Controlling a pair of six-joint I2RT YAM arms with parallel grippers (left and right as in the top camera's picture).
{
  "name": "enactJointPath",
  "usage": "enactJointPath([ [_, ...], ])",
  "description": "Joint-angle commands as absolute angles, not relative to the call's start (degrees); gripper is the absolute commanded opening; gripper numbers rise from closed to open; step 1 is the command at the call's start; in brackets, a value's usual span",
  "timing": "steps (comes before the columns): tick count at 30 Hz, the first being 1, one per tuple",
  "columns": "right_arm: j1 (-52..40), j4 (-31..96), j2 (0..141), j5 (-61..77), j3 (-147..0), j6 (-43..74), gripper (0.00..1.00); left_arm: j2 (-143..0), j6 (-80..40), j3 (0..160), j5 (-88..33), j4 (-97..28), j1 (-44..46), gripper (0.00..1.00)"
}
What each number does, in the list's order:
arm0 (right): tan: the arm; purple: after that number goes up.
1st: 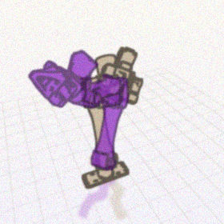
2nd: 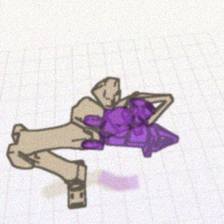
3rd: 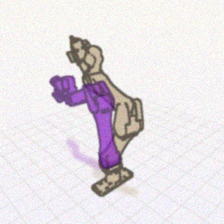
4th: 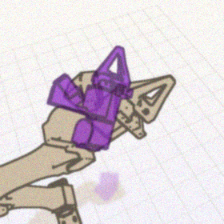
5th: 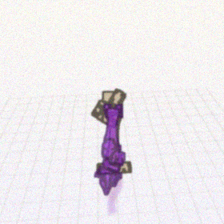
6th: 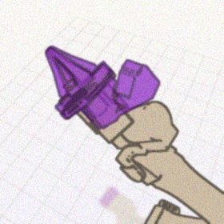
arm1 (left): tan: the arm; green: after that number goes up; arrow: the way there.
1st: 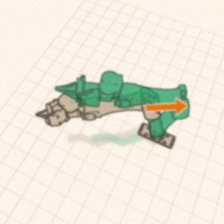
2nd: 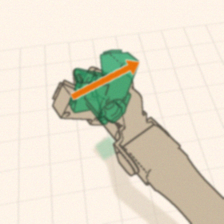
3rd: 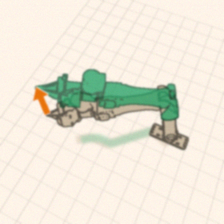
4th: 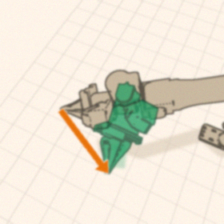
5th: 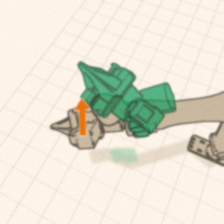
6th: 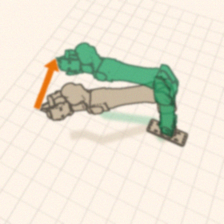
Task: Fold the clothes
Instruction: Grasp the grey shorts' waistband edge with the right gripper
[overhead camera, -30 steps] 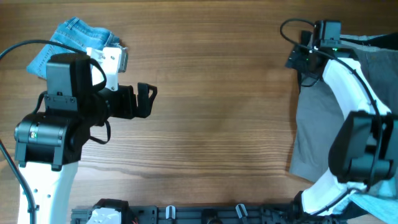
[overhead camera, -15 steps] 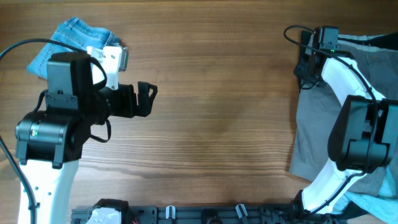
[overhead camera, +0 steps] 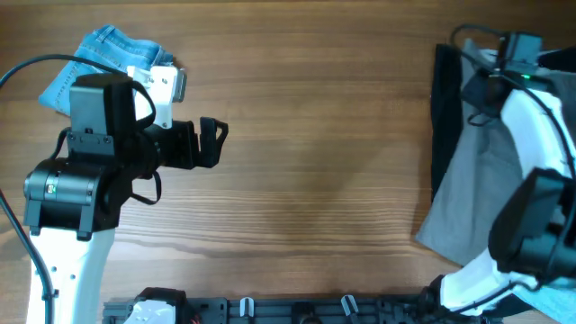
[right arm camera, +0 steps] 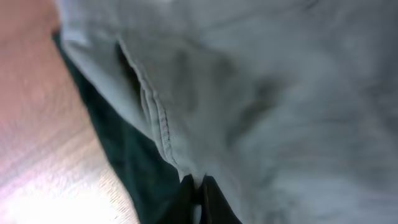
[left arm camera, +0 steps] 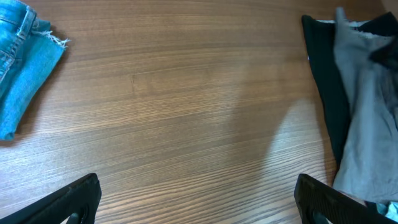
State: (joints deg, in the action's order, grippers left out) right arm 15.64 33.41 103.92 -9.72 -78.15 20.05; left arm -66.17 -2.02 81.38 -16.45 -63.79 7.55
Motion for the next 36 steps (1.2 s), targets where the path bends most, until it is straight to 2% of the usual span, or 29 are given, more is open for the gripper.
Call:
enactJointPath([
  [1, 18.6, 33.7, 98.9, -11.2, -79.6, 19.5, 0.04, -66.5, -2.1, 82.5, -17.3, -63.5, 7.3, 1.00],
  [13, 22.3, 36.5, 97.3, -13.6, -79.6, 17.1, 0.09, -66.5, -2.1, 82.5, -17.3, -63.5, 7.3, 1.00],
  [17, 24.9, 37.2, 97.3, -14.6, -79.6, 18.3, 0.22, -66.5, -2.1, 82.5, -17.3, -63.5, 7.3, 1.00],
  [18, 25.4, 37.6, 97.3, -14.5, -79.6, 18.8, 0.23, -66.5, -2.1, 82.5, -17.3, -63.5, 7.3, 1.00],
  [19, 25.8, 37.8, 97.3, -13.8, -79.6, 19.2, 0.21, -66.5, -2.1, 82.5, -17.3, -63.5, 7.3, 1.00],
  [20, 26.1, 37.8, 97.3, -12.9, -79.6, 19.1, 0.13, -66.5, -2.1, 82.5, -17.3, -63.5, 7.3, 1.00],
  [22, 26.3, 37.8, 97.3, -11.8, -79.6, 19.0, 0.04, -66.5, -2.1, 82.5, -17.3, -63.5, 7.3, 1.00],
  [28, 26.3, 37.3, 97.3, -8.6, -79.5, 17.8, 0.05, -66.5, -2.1, 82.5, -17.3, -63.5, 7.3, 1.00],
  [29, 26.2, 36.6, 97.4, -3.7, -79.4, 16.1, 0.09, -66.5, -2.1, 82.5, -17.3, -63.5, 7.3, 1.00],
  [31, 26.1, 35.0, 98.0, 6.3, -79.3, 11.9, 0.25, -66.5, -2.1, 82.5, -17.3, -63.5, 7.3, 1.00],
  [33, 25.5, 33.8, 98.9, 10.5, -79.0, 12.1, 0.49, -66.5, -2.1, 82.5, -17.3, -63.5, 7.3, 1.00],
  [34, 24.8, 33.4, 99.8, 10.4, -79.0, 12.9, 0.57, -66.5, -2.1, 82.5, -17.3, -63.4, 7.3, 1.00],
  [36, 23.4, 32.4, 101.8, 10.0, -79.0, 13.0, 0.61, -66.5, -2.1, 82.5, -17.3, -63.5, 7.3, 1.00],
])
